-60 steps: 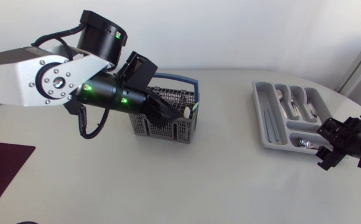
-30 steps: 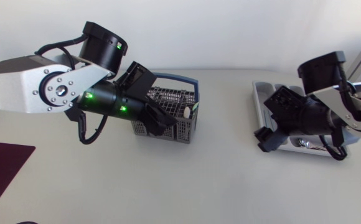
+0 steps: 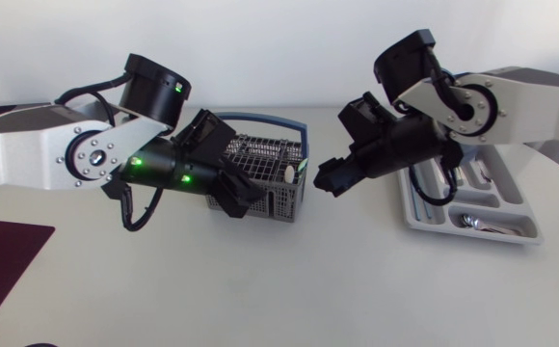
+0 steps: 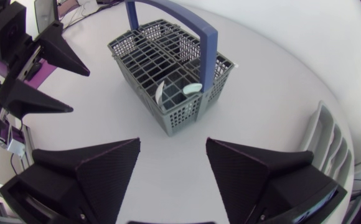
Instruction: Transfer all utensils from the basket to the drawer tray.
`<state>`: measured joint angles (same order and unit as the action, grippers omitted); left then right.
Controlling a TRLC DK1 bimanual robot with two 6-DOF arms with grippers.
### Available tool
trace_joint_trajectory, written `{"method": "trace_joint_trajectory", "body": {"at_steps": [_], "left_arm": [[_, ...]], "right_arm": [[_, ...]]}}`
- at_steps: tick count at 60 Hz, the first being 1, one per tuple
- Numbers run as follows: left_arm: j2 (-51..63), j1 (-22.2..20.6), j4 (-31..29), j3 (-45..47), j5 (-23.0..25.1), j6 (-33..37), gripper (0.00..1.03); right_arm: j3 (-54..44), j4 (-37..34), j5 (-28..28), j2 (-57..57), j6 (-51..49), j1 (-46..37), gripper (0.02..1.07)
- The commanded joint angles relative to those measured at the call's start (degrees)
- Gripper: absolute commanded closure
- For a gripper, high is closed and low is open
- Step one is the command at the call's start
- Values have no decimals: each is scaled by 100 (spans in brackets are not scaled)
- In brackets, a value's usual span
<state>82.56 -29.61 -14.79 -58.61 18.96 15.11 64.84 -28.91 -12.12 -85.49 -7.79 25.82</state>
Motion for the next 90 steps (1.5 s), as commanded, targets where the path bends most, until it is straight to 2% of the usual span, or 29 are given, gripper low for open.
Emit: {"method": "trace_joint_trajectory", "body": {"at_steps": [1, 4, 18, 21, 25, 34, 44, 48, 54, 61, 90], "left_arm": [[-4, 51, 125, 174, -24, 123, 36], [14, 60, 178, 201, -24, 123, 36], [111, 78, 327, 236, -24, 123, 36], [128, 87, 362, 254, -24, 123, 36], [146, 87, 398, 262, -24, 123, 36], [190, 95, 450, 280, -24, 141, 36], [216, 139, 503, 315, -24, 150, 36], [234, 130, 512, 324, -24, 141, 36], [234, 130, 538, 324, -24, 141, 36], [234, 113, 538, 333, -24, 141, 36], [269, 69, 538, 359, -24, 132, 36]], "right_arm": [[275, -45, -142, -345, 340, 107, 43], [424, -45, -194, -512, 419, 133, 48], [1057, -45, -247, -1189, 630, 186, 49], [1198, -45, -247, -1321, 674, 195, 57], [1374, -45, -238, -1505, 788, 221, 61], [1593, -80, -229, -1831, 832, 344, 63], [1664, -80, -194, -2006, 850, 371, 84], [1655, -71, -133, -2041, 841, 371, 84], [1628, -45, -115, -2059, 841, 362, 93], [1593, -19, -115, -2006, 788, 353, 96], [1435, -71, -352, -1523, 762, 292, 97]]}}
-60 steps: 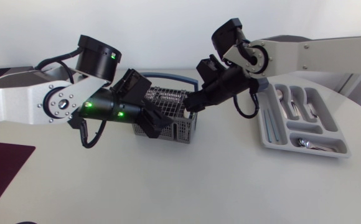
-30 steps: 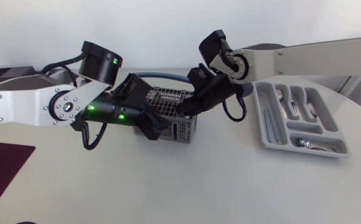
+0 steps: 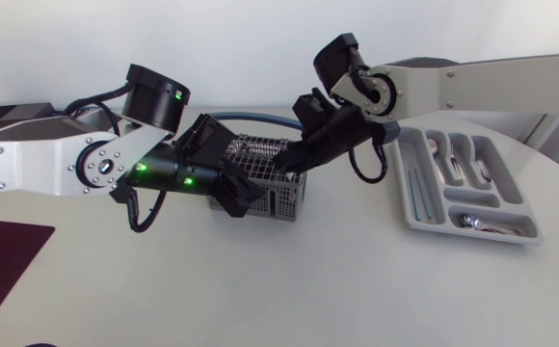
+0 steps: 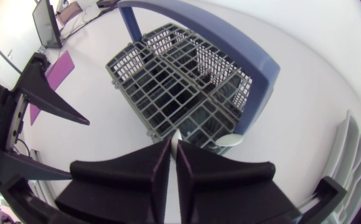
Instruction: Transfer all utensils from the basket to the drawer tray.
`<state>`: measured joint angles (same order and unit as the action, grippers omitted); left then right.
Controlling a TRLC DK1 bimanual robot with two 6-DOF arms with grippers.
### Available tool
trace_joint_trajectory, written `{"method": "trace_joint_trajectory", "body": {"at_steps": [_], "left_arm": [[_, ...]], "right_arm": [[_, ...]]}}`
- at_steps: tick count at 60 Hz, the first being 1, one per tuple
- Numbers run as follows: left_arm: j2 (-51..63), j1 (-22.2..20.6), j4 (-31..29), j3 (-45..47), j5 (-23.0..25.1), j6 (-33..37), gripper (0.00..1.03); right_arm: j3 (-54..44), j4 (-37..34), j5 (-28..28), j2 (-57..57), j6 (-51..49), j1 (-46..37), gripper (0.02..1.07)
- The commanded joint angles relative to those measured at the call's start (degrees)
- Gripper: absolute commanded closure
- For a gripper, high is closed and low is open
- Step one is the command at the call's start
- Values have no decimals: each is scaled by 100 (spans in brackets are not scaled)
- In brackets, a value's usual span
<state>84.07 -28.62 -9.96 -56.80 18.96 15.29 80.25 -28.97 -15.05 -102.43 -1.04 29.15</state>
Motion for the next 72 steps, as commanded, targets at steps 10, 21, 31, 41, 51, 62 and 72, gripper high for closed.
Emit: {"method": "trace_joint_trajectory", "body": {"at_steps": [10, 21, 31, 41, 51, 62, 72], "left_arm": [[127, -38, 55, 178, -24, 115, 36], [127, -38, 46, 178, -24, 115, 36], [136, -38, 55, 169, -24, 115, 36], [136, -65, 46, 160, -24, 106, 36], [127, -73, 46, 169, -24, 106, 36], [-5, -91, -50, 169, -24, 132, 36], [4, -161, -77, 151, -24, 132, 36]], "right_arm": [[-97, -100, -262, 373, 95, -93, 97], [35, -372, -561, 733, 113, -234, 97], [219, -768, -1079, 1120, 227, -471, 97], [219, -900, -1694, 1454, 420, -902, 97], [79, -1014, -1826, 1841, 403, -1420, 97], [-519, -1251, -455, 2439, -125, -1754, 97], [-1275, -1243, 907, 2992, -608, -2141, 96]]}}
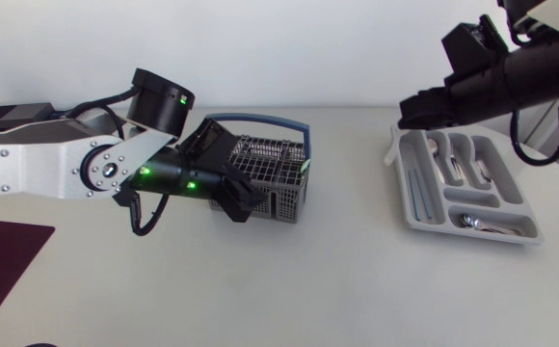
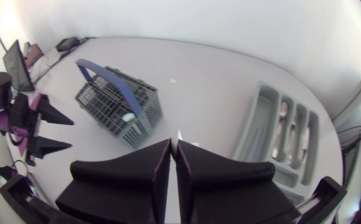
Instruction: Transfer all utensils from the basket to the drawer tray.
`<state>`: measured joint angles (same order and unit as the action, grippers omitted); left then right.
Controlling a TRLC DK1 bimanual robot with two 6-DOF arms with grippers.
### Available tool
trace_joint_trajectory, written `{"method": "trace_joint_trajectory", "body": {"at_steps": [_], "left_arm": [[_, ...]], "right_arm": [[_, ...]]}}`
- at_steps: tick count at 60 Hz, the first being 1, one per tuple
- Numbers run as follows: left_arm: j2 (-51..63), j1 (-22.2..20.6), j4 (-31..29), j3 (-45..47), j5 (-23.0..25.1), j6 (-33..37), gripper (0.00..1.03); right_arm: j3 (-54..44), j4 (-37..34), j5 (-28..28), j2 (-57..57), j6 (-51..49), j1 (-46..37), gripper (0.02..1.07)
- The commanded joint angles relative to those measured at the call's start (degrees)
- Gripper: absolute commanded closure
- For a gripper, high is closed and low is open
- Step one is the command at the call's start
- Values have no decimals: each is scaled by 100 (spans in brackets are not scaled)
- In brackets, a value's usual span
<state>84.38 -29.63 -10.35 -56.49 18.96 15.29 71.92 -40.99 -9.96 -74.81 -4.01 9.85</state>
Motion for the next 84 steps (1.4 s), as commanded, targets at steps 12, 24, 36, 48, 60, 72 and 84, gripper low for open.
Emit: {"method": "trace_joint_trajectory", "body": {"at_steps": [12, 24, 36, 48, 60, 72, 84], "left_arm": [[131, -105, -81, -2, -279, 44, 36], [131, -175, -99, -2, -296, 44, 36], [140, -245, -90, -2, -323, 44, 36], [123, -316, -99, -11, -349, 44, 36], [114, -324, -99, -2, -358, 44, 36], [114, -324, -99, -2, -367, 44, 36], [88, -324, -99, 6, -358, 44, 36]], "right_arm": [[-1576, 689, 987, 405, -1084, -1125, 96], [-2261, 1348, 1558, 353, -1787, -1793, 96], [-2622, 2192, 2094, -157, -2262, -2215, 95], [-2806, 3080, 2340, -808, -2631, -2690, 95], [-2964, 3528, 2446, -1229, -2710, -2795, 93], [-3008, 3554, 2472, -1273, -2587, -2514, 60], [-2754, 3176, 2446, -1010, -2385, -2347, 25]]}}
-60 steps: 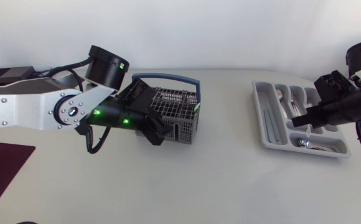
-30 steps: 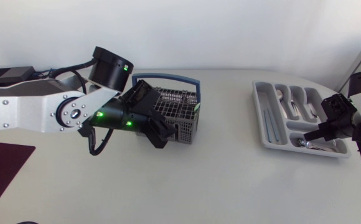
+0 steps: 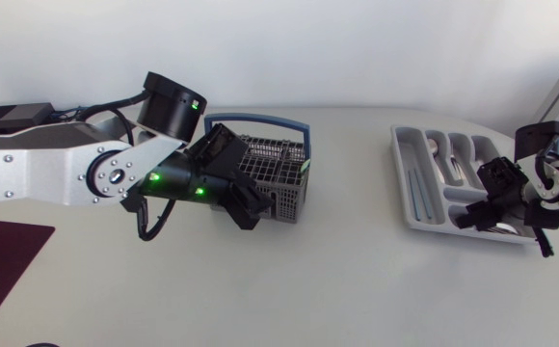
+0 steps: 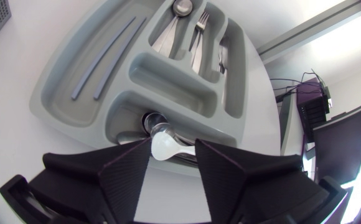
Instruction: Transfer all utensils from the basket to the drawer tray.
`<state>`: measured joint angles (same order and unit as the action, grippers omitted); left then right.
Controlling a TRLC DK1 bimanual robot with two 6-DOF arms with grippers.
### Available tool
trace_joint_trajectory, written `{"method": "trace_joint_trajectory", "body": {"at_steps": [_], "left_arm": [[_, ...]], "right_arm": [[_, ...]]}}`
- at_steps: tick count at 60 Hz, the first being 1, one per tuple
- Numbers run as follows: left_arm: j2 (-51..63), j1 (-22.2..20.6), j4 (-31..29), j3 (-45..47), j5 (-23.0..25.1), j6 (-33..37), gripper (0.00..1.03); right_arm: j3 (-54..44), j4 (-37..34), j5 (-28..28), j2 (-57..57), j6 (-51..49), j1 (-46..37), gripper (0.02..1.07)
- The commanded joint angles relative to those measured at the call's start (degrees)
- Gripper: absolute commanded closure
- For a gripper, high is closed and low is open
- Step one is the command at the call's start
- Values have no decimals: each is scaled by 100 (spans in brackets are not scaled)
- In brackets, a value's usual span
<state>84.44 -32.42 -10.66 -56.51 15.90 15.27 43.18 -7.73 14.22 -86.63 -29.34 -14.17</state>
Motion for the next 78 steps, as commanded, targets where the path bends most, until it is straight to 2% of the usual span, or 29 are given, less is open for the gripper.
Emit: {"method": "trace_joint_trajectory", "body": {"at_steps": [1, 5, 11, 20, 37, 54, 78], "left_arm": [[72, -45, -68, 9, -52, 47, 36], [63, -45, -68, 17, -61, 55, 36], [55, -45, -59, 17, -52, 55, 36], [55, -45, -51, 9, -52, 55, 36], [19, -27, -51, 35, -52, 82, 36], [81, -115, 99, -35, -201, 90, 36], [1004, -704, 1066, -659, -1203, 82, 37]], "right_arm": [[129, -185, 11, 225, 166, 64, 24], [217, -414, -95, 454, 254, 108, 22], [358, -862, -543, 964, 421, 178, 22], [455, -1486, -1325, 1764, 772, 943, 23], [1158, -2093, -2072, 1517, 1967, 2498, 23], [1386, -1680, -1861, 981, 2460, 3298, 23], [964, -1346, -1844, 850, 2451, 3307, 23]]}}
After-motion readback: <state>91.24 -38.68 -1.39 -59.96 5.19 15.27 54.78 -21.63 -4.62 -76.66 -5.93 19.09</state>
